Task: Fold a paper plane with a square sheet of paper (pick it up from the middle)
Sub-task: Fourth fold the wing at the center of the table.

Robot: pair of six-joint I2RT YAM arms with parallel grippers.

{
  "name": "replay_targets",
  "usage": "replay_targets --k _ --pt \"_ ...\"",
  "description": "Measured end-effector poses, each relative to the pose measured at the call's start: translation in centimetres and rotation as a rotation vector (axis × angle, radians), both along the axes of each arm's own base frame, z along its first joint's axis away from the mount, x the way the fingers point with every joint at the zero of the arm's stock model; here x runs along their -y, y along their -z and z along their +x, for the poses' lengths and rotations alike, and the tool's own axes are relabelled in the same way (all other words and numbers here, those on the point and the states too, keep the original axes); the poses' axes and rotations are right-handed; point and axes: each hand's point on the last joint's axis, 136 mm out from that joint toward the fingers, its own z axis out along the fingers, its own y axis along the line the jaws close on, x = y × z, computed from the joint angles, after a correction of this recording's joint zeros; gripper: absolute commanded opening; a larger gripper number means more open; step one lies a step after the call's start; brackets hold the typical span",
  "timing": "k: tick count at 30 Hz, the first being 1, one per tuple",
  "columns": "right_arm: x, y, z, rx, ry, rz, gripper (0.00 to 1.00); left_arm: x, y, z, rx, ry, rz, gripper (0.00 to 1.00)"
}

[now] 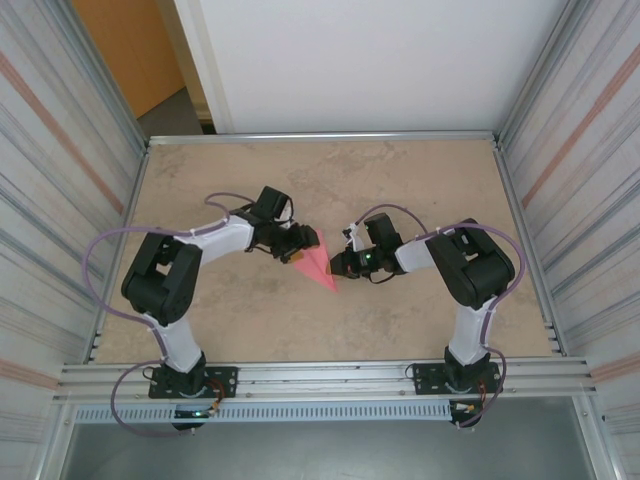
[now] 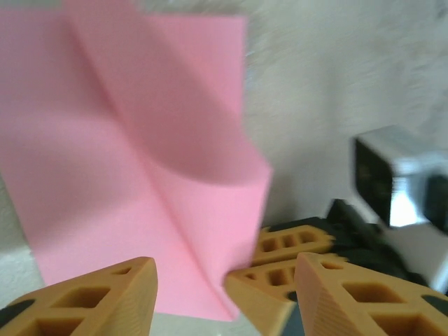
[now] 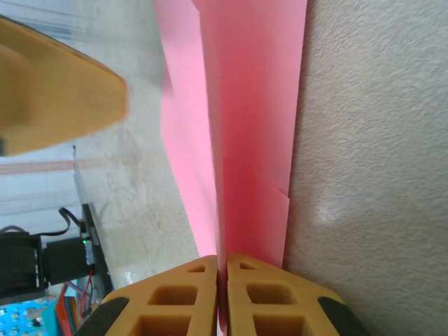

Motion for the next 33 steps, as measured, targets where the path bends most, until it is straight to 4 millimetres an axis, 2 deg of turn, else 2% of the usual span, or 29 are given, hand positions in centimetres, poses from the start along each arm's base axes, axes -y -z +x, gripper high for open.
replay_targets --k 4,11,20,25,33 --pt "0.0 0.0 0.0 -0.006 -0.002 0.003 0.1 0.6 -1.7 0.8 0.056 0.008 -0.06 0.41" --pt "0.1 0.0 0.0 -0.022 -0.004 0.013 0.1 2.0 -1.6 0.7 0.07 0.06 -0.154 0.24" --pt "0.1 0.1 0.1 -0.046 0.004 0.021 0.1 2.5 0.3 0.5 0.028 0.082 -0.165 0.16" --pt "0.2 0.0 0.1 -0.051 0.004 0.025 0.1 2.4 1.1 0.5 0.012 0.082 -0.157 0.14" --pt "0.2 0.0 0.1 -0.052 0.003 0.028 0.12 2.3 3.3 0.2 -0.032 0.083 -0.132 0.12"
